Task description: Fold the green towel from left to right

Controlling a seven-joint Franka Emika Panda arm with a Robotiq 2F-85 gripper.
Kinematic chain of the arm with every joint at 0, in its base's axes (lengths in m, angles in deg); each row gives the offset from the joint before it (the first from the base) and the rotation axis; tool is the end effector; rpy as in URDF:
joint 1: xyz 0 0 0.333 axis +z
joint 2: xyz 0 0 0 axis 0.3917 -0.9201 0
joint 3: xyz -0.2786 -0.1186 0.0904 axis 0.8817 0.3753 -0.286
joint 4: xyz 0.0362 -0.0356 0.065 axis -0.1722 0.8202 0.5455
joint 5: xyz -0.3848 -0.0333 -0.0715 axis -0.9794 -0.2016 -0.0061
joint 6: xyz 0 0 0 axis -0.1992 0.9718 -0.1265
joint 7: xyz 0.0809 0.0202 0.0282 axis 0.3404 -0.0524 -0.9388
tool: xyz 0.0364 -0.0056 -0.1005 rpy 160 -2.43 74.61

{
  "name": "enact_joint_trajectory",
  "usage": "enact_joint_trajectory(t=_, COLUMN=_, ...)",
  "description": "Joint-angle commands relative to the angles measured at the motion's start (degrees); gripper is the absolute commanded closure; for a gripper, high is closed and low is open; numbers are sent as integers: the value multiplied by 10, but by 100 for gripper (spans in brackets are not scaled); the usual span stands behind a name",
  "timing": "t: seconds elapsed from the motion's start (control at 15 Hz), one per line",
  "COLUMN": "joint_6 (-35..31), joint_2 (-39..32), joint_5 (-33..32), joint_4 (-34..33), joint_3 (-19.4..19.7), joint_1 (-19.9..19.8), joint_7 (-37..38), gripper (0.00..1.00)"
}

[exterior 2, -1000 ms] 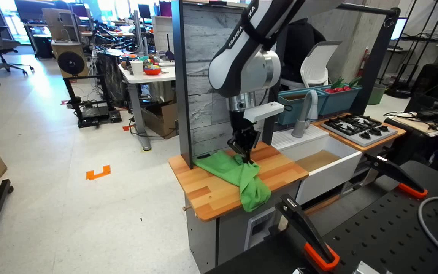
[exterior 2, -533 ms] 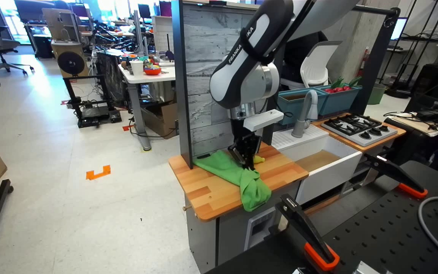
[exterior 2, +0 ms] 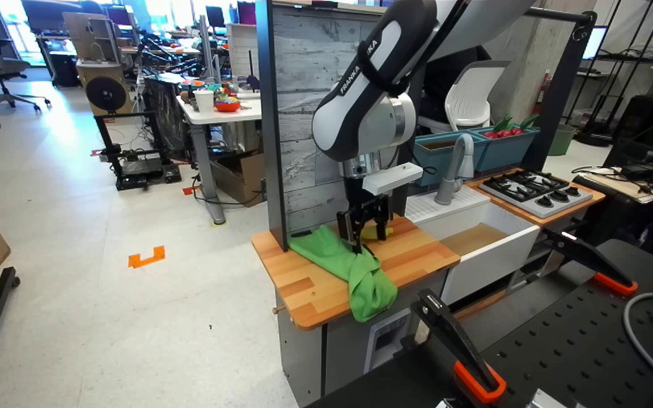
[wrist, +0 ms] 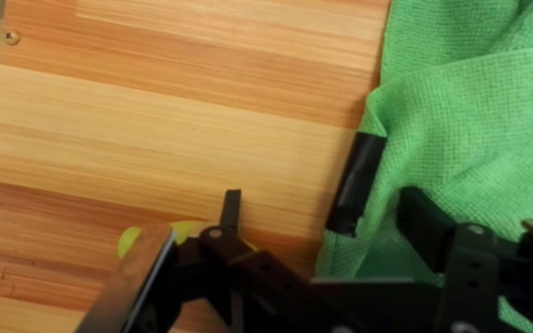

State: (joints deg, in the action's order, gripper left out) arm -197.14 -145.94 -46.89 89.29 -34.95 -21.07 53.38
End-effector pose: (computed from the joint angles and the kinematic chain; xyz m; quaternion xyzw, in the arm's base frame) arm 0.6852 0.0221 -0.0270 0.9816 0.1264 -0.1394 0.0322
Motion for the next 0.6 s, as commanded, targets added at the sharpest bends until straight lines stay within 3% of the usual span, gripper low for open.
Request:
enact_joint_trajectory(t=0.0, joint_6=-15, joint_2=22, joint_5=-2, joint_4=18, joint_3=2, joint_1=-4, joint_7=-4, gripper=0)
enact_joint_trajectory(t=0.2, joint_6=-53, joint_2=49, joint_5=-1, joint_4=60, joint_3=0, joint_1=-11, joint_7=-6, gripper=0)
enact_joint_trajectory(t=0.53, joint_6=-195, joint_2=123, joint_5=1, joint_4=184, joint_3=-7, joint_1=-26, joint_7=-10, gripper=0)
